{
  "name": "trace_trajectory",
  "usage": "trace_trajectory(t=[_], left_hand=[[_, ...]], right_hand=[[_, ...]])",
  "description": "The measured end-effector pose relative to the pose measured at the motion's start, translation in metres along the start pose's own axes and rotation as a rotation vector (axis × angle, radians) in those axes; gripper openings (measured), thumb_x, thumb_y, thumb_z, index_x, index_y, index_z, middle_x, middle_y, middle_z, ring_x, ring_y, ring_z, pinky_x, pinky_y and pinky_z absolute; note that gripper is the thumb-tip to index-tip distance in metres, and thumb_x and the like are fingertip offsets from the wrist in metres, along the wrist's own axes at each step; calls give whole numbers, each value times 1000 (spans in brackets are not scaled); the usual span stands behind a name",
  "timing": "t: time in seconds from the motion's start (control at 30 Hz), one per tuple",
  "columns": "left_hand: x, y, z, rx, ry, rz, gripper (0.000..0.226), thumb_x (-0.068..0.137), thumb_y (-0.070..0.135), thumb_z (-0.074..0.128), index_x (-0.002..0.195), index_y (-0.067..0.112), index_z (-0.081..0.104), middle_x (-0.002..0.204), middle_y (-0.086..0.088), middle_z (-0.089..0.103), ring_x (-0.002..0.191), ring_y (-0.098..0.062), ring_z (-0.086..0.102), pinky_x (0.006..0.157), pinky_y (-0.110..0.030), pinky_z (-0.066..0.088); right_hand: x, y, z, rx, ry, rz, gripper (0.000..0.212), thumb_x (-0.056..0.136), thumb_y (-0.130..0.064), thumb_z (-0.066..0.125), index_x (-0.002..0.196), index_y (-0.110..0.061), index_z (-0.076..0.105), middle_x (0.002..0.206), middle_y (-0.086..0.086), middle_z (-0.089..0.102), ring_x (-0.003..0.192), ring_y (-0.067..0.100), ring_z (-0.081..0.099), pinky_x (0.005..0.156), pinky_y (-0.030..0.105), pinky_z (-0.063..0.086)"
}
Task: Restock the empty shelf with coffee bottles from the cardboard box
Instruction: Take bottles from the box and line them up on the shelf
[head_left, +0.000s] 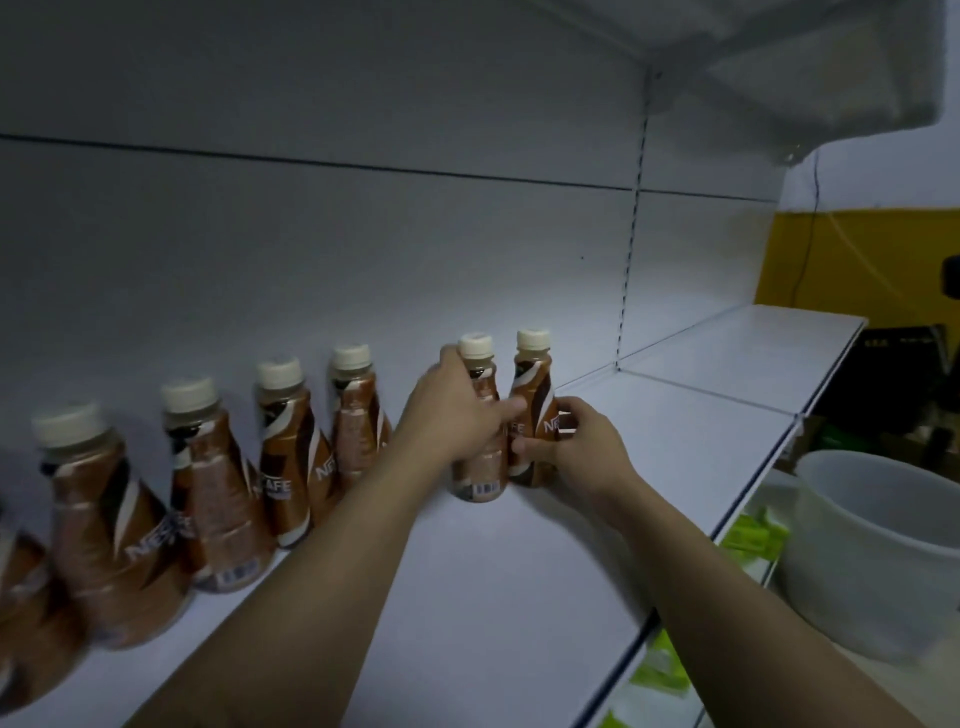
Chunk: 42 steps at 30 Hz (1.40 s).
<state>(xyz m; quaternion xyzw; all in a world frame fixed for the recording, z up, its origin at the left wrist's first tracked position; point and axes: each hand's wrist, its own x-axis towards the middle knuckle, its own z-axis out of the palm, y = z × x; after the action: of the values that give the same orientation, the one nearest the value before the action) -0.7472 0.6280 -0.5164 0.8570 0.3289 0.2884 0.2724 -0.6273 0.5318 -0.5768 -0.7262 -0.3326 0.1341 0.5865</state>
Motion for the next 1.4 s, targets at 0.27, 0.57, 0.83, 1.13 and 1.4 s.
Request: trace_trajectory(t=[0.27,0.57,0.83,1.13,1.4], left_hand=[[21,24,-40,533,35,187,54,75,50,73,119,24,58,109,-1,65,98,-23,58,89,-39,42],[35,16,-47,821,112,235,49,72,55,73,110,27,61,99,-3,64,98,-27,55,96,-45,31],[49,1,-55,937,146,74,65,59,65,77,107,24,60,101,-7,64,101,-29,55,93,-43,30],[47,2,-57,938,151,6,69,64,66,72,120,28,60,115,-7,63,112,-30,51,97,-45,27],[43,-1,-56,916,161,58,59,69,62,71,117,28,61,109,-5,64,108,-30,51,97,-46,26]], right_hand=[[-6,6,14,-169,25,-118,58,81,-29,77,131,-22,50,111,-12,58,101,6,55,86,23,42],[22,-22,29,-246,-79,51,56,72,-17,84,117,-17,50,112,1,63,100,20,61,87,32,51],[29,-13,73,-59,-32,10,53,72,-10,82,119,-15,58,108,2,65,101,24,65,89,44,56],[23,-2,62,-179,-124,-86,46,89,-21,69,132,-24,55,122,-3,66,106,13,63,97,31,49],[20,-2,59,-186,-174,-119,37,96,-20,57,132,-29,56,123,-4,66,107,12,62,95,27,46]])
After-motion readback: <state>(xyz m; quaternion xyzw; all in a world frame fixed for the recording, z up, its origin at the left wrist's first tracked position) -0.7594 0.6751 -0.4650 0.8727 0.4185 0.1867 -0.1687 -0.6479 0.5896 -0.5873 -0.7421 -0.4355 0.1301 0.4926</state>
